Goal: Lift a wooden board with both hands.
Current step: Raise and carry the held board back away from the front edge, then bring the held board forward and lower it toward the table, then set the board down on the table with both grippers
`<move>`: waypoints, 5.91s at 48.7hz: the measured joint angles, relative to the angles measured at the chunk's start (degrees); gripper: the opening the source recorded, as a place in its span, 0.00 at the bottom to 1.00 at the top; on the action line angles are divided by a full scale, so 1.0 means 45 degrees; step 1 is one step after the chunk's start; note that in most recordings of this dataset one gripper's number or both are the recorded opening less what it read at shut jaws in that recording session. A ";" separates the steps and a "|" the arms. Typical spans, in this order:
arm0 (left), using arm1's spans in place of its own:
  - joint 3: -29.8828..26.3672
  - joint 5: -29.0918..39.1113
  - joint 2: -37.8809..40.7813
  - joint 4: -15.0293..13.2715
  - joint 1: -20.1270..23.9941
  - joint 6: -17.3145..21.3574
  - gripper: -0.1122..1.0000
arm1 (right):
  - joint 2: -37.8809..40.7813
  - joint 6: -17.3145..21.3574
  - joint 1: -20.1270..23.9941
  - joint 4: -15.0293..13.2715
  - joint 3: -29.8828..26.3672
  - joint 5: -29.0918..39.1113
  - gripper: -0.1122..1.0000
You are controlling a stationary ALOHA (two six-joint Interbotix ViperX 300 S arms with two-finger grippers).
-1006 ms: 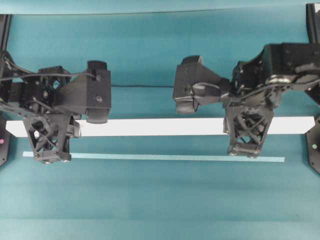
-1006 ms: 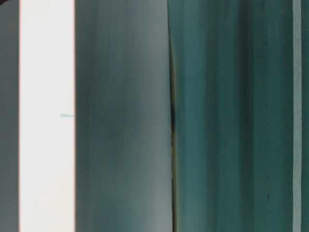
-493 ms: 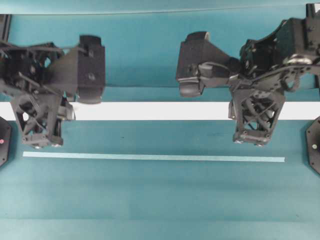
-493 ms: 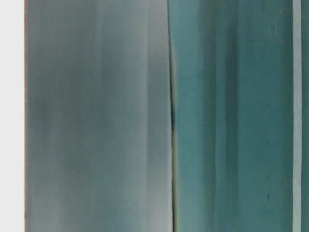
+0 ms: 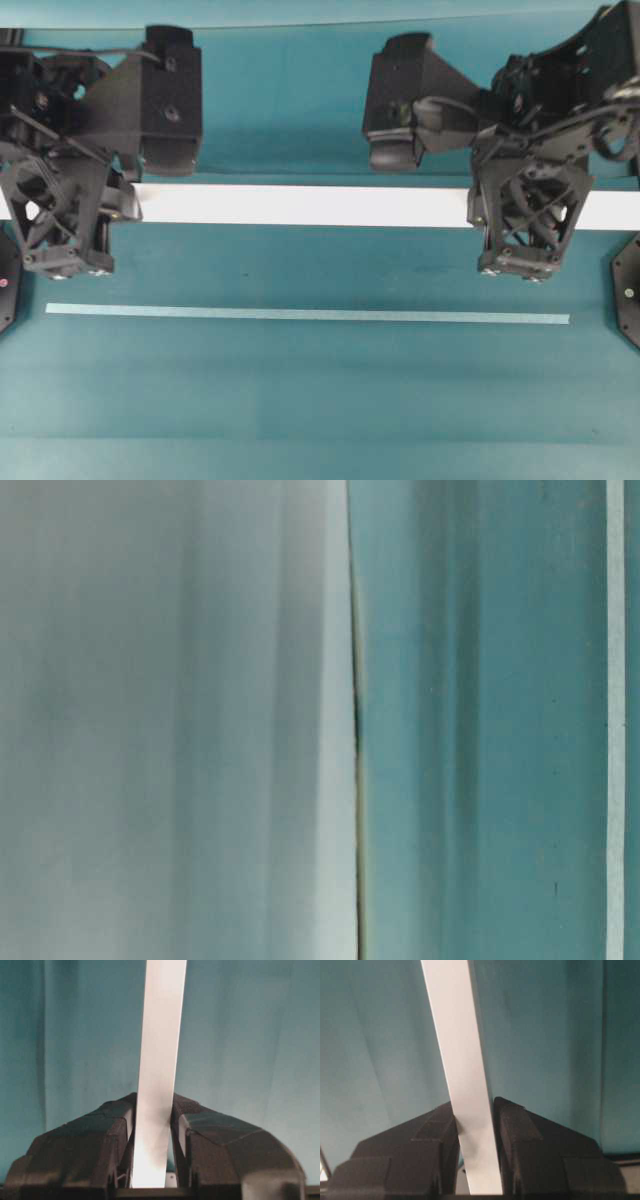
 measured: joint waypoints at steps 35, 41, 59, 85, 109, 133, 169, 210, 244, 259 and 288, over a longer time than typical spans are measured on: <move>-0.1855 0.1211 0.0547 0.0000 0.0020 0.0000 0.27 | -0.0039 0.0234 0.0000 0.0000 -0.1348 0.0352 0.30; -0.1855 0.1211 0.0586 0.0000 0.0020 0.0020 0.27 | -0.0039 0.0234 0.0000 0.0000 -0.1348 0.0352 0.30; -0.1855 0.1211 0.0645 0.0000 0.0020 0.0000 0.27 | -0.0039 0.0215 -0.0020 0.0000 -0.1348 0.0352 0.30; -0.1504 0.1133 0.0781 0.0000 0.0098 0.0020 0.27 | -0.0039 0.0137 -0.0137 0.0000 -0.0723 0.0312 0.30; 0.2441 -0.1621 0.0762 0.0000 0.0059 -0.0156 0.27 | -0.0078 -0.0488 -0.0176 -0.0020 0.2852 -0.2324 0.30; 0.5332 -0.4863 0.1055 0.0000 0.0000 -0.0215 0.27 | 0.0020 -0.0898 -0.0176 0.0000 0.6504 -0.6211 0.30; 0.7637 -0.8496 0.2852 -0.0020 0.0000 -0.0234 0.27 | 0.1680 -0.1270 0.0059 0.0078 0.8555 -0.9629 0.30; 0.8535 -1.0430 0.3867 -0.0020 -0.0469 -0.0762 0.27 | 0.3066 -0.1328 0.0566 0.0156 0.9199 -1.1641 0.30; 0.8848 -1.1016 0.4199 -0.0020 -0.0508 -0.0762 0.27 | 0.3242 -0.1328 0.0586 0.0273 0.9512 -1.2363 0.30; 0.8984 -1.1504 0.4180 -0.0020 -0.0527 0.0020 0.27 | 0.3281 -0.1328 0.0625 0.0254 0.9531 -1.2402 0.30; 0.9355 -1.2012 0.4004 -0.0020 -0.0527 0.0098 0.27 | 0.3281 -0.1191 0.0645 0.0273 0.9609 -1.2656 0.31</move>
